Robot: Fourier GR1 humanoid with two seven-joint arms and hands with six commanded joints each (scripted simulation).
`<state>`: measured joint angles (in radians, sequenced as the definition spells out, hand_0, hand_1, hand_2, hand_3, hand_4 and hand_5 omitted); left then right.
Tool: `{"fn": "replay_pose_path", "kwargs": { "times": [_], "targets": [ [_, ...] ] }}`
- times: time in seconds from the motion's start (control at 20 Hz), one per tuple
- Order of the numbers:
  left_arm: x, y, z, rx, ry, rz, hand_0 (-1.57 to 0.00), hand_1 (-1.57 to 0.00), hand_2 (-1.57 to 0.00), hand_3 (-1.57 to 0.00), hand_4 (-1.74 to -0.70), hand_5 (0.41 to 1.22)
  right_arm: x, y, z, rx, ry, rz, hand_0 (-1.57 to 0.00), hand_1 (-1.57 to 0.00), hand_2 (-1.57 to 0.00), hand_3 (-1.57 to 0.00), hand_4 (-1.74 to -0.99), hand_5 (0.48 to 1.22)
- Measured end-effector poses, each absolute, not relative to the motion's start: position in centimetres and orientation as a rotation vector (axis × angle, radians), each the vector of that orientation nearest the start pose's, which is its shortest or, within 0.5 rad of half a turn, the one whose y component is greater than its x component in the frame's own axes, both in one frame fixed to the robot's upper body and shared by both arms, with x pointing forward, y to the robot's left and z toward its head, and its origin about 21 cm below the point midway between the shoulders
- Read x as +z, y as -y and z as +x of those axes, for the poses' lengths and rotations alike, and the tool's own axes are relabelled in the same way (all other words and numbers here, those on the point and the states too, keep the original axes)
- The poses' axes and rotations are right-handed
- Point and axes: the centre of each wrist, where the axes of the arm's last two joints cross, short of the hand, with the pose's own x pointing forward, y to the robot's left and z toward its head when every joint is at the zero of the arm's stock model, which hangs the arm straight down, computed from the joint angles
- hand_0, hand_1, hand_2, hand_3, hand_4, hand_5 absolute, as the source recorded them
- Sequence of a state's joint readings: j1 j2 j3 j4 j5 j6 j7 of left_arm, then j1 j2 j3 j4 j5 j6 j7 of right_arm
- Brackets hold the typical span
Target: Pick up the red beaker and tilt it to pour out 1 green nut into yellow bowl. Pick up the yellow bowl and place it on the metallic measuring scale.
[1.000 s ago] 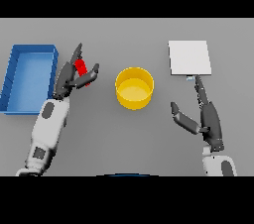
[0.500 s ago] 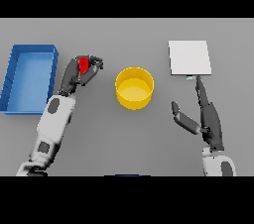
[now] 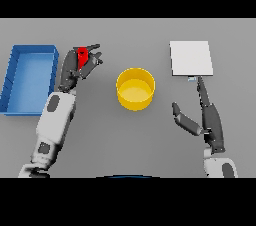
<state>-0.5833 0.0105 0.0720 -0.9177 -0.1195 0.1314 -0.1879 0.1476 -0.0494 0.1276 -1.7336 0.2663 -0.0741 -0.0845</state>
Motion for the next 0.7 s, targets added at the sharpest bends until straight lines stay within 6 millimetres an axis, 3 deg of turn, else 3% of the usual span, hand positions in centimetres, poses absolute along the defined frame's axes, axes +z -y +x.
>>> {"fn": "replay_pose_path", "kwargs": {
  "times": [0.3, 0.7],
  "targets": [
    [4.4, -16.9, 37.9, -0.503, 1.657, 0.212, -1.56, -1.56, -1.56, -1.56, -1.73, 1.125, 0.7, 22.2, 21.2, 0.275, 1.695, -0.245, 0.0, 0.0, 0.0, 0.0, -1.256, 0.671],
    [6.2, -15.9, 37.4, -0.8, 1.565, 0.391, -1.57, -1.57, -1.57, -1.57, -1.74, 1.128, 1.2, 21.9, 21.3, 0.271, 1.682, -0.243, 0.0, 0.0, 0.0, 0.0, -1.254, 0.683]
  ]
}}
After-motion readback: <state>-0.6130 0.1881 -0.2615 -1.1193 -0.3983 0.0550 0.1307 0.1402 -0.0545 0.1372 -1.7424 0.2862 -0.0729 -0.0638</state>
